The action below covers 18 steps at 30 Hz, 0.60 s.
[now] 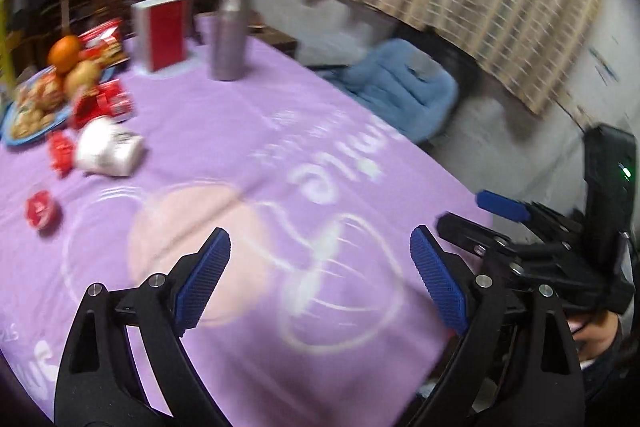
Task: Collect trash
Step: 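Move both open tools back over the table toward the remaining trash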
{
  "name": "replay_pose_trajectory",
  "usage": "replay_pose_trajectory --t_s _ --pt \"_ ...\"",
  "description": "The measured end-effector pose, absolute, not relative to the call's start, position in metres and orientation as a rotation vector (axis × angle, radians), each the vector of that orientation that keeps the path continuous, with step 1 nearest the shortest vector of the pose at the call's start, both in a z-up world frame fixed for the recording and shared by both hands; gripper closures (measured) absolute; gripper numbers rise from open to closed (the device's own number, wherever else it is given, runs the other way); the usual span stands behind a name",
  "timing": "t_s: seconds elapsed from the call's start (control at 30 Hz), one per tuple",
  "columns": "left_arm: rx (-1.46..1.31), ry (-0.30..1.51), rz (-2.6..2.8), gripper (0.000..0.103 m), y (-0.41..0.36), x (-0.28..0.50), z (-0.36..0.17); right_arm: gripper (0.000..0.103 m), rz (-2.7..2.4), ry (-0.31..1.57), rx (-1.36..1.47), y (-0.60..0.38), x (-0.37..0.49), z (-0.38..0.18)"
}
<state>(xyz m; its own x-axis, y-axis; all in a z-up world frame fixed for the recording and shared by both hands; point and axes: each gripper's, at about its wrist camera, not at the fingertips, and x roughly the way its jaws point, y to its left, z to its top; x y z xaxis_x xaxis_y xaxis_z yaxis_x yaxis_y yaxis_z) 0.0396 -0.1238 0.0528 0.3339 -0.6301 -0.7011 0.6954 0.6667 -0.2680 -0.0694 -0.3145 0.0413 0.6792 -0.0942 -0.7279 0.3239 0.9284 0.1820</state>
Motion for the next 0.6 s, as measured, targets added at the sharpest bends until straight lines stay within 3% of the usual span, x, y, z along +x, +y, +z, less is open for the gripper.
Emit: replay_pose_trajectory --t_s 0.6 --pt "-0.178 0.979 -0.249 0.013 0.024 0.183 -0.001 0.011 0.011 0.911 0.237 -0.221 0.107 0.023"
